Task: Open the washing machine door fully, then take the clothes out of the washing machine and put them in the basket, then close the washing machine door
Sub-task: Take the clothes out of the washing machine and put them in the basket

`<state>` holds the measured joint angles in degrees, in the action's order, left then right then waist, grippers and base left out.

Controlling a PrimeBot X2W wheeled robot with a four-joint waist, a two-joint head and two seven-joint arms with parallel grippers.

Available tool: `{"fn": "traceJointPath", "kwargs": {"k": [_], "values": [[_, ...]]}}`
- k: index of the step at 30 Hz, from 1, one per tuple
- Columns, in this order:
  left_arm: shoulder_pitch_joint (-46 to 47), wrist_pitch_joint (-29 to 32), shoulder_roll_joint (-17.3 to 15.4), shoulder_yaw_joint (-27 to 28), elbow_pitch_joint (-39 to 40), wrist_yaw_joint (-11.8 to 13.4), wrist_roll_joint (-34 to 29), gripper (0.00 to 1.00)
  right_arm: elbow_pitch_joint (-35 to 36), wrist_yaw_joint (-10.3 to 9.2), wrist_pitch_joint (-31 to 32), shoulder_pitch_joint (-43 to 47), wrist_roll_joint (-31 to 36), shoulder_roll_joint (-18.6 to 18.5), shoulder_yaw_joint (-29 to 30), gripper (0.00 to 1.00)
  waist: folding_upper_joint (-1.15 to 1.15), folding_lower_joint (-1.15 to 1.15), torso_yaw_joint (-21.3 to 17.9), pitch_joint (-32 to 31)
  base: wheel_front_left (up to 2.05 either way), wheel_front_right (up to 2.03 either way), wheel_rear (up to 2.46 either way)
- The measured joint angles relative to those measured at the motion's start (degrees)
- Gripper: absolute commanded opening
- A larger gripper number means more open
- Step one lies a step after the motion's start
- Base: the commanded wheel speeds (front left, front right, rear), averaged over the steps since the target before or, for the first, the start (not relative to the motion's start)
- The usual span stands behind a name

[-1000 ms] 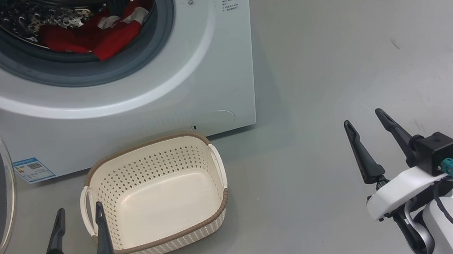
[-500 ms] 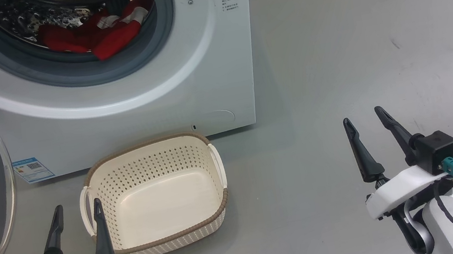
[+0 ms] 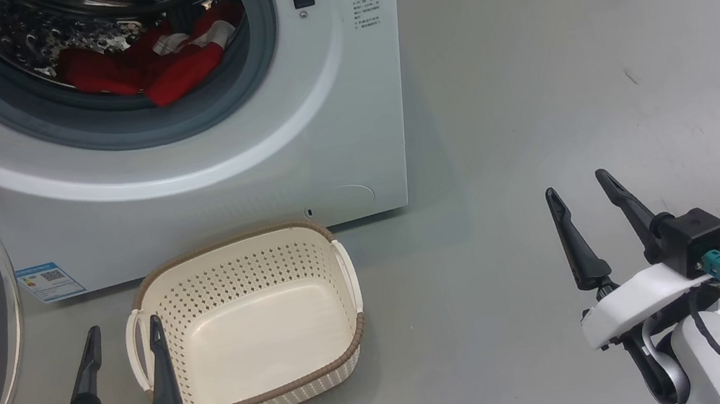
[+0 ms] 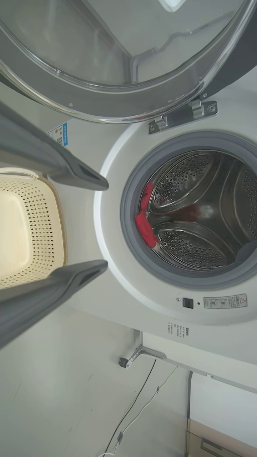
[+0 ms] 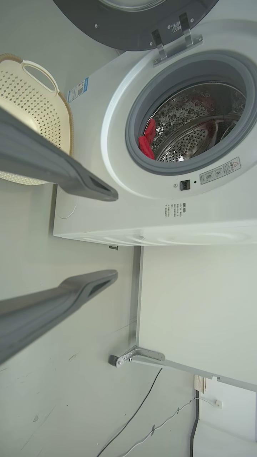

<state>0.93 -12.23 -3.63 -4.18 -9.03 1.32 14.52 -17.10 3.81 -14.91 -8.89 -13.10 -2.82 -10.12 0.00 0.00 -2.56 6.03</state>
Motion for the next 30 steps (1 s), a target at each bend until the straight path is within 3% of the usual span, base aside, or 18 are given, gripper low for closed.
{"fn": "traceJointPath", "kwargs": {"k": [17, 30], "values": [[0.0, 0.0, 0.0, -0.6, 0.1, 0.5, -0.6, 1.00, -0.1, 0.00, 0.0, 0.0, 0.0, 0.0, 0.0, 1.00, 0.00, 0.00, 0.1, -0.3, 1.07, -1.06, 0.00], [0.0, 0.0, 0.0, -0.9, 0.1, 0.7, -0.6, 1.00, -0.3, 0.00, 0.0, 0.0, -0.1, 0.0, -0.1, 1.00, 0.00, 0.00, 0.1, -0.3, 0.56, -0.56, 0.00]]}}
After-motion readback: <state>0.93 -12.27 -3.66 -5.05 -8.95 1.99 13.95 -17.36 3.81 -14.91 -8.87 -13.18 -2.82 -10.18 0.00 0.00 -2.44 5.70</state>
